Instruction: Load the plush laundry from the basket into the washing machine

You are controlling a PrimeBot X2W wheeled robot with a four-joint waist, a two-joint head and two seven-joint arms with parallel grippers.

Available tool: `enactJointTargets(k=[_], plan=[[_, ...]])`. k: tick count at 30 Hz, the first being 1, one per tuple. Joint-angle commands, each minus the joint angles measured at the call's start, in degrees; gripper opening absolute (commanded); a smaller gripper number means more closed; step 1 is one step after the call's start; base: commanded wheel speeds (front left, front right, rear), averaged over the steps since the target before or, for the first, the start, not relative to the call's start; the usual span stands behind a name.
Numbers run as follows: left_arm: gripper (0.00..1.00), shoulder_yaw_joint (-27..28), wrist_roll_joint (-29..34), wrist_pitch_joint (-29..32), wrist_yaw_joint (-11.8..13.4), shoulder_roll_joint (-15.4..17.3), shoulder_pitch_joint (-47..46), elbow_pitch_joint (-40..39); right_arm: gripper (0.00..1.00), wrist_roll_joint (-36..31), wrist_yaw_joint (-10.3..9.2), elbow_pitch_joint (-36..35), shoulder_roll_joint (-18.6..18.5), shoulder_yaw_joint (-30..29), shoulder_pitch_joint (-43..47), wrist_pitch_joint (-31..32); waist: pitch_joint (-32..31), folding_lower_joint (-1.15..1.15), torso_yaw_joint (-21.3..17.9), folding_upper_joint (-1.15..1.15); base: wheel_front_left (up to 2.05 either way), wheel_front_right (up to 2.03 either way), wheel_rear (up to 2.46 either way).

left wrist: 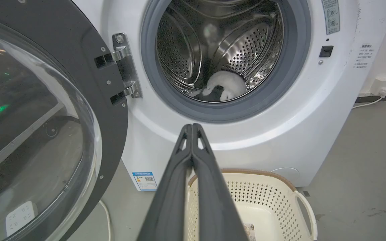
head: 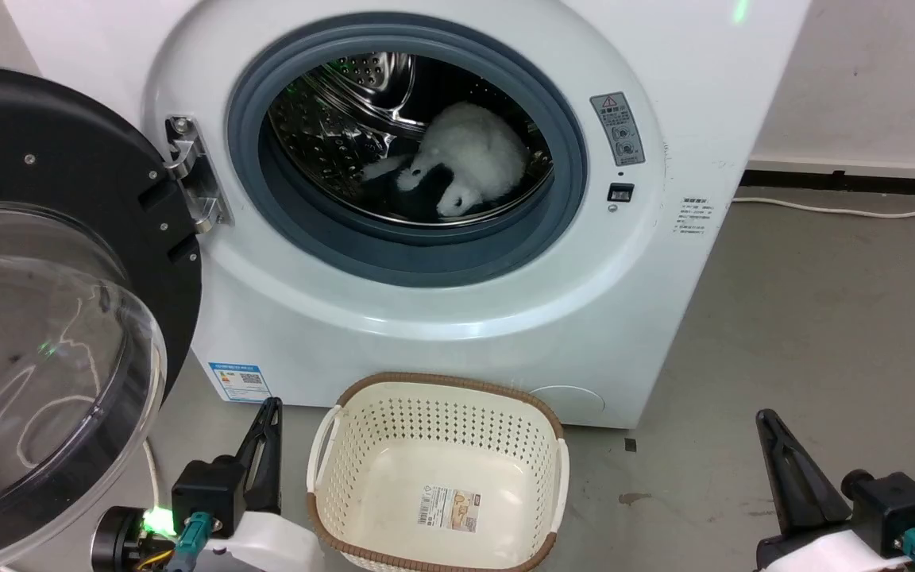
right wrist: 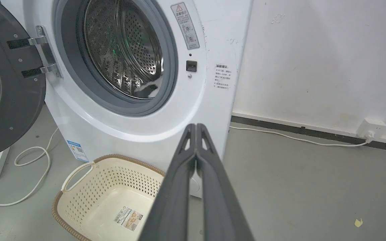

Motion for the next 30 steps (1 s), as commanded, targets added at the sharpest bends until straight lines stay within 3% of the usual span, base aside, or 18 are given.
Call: enactJointTargets(k=[1, 30], plan=[[0.00, 0.34, 0.50, 0.31, -0.29, -0.42, 0.34, -0.52, 0.00, -0.32, -0.03, 0.05, -0.03, 0.18, -1.27, 0.28, -0.02, 0.00, -0.05, 0.00, 0.00, 0.00, 0.00], [0.00, 2.24, 2.05, 3.71, -0.48, -1.58, 0.51, -2.60, 0.00, -0.57, -0.05, 0.08, -0.04, 1.54, -2.49, 3.70, -0.40, 0.00, -1.39, 0.00, 0.00, 0.00, 0.00]])
